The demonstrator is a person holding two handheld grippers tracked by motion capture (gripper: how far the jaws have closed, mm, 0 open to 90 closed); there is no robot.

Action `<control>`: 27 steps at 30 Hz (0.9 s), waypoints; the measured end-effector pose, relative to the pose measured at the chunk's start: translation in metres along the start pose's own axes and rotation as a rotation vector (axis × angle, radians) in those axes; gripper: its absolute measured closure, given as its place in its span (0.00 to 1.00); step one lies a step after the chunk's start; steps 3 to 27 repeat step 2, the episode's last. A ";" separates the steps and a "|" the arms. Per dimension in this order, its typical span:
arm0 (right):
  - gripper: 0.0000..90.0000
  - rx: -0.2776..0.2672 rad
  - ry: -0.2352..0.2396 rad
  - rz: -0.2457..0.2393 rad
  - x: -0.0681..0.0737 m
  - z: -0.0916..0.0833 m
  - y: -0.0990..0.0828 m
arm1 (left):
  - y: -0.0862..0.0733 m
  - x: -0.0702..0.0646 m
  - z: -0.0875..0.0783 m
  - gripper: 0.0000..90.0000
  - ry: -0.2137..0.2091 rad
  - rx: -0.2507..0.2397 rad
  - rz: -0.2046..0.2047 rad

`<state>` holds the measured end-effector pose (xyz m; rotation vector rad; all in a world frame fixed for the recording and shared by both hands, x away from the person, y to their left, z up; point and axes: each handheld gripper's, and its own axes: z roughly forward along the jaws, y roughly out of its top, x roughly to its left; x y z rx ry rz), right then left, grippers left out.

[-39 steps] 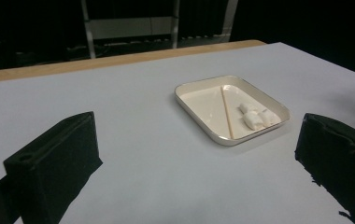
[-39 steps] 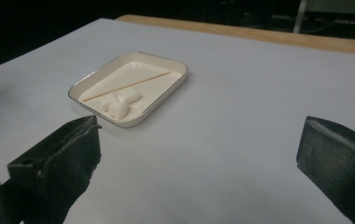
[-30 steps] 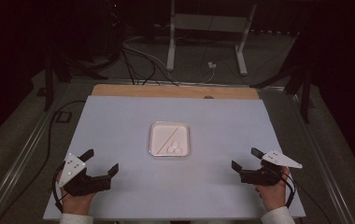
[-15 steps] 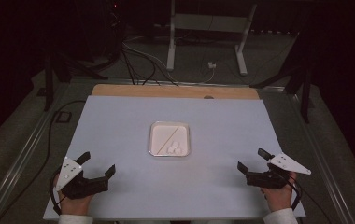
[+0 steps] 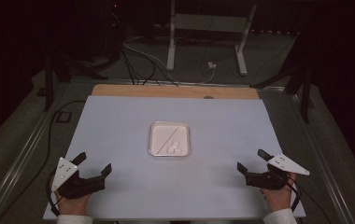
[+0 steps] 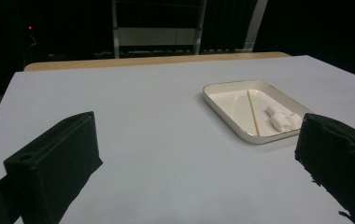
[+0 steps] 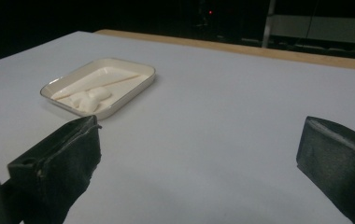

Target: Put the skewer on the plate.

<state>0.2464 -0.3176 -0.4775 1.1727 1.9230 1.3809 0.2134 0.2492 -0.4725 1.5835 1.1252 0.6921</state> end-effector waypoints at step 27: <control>0.00 0.008 0.005 0.000 0.001 0.001 -0.001 | -0.001 0.001 0.001 0.01 0.000 0.001 -0.004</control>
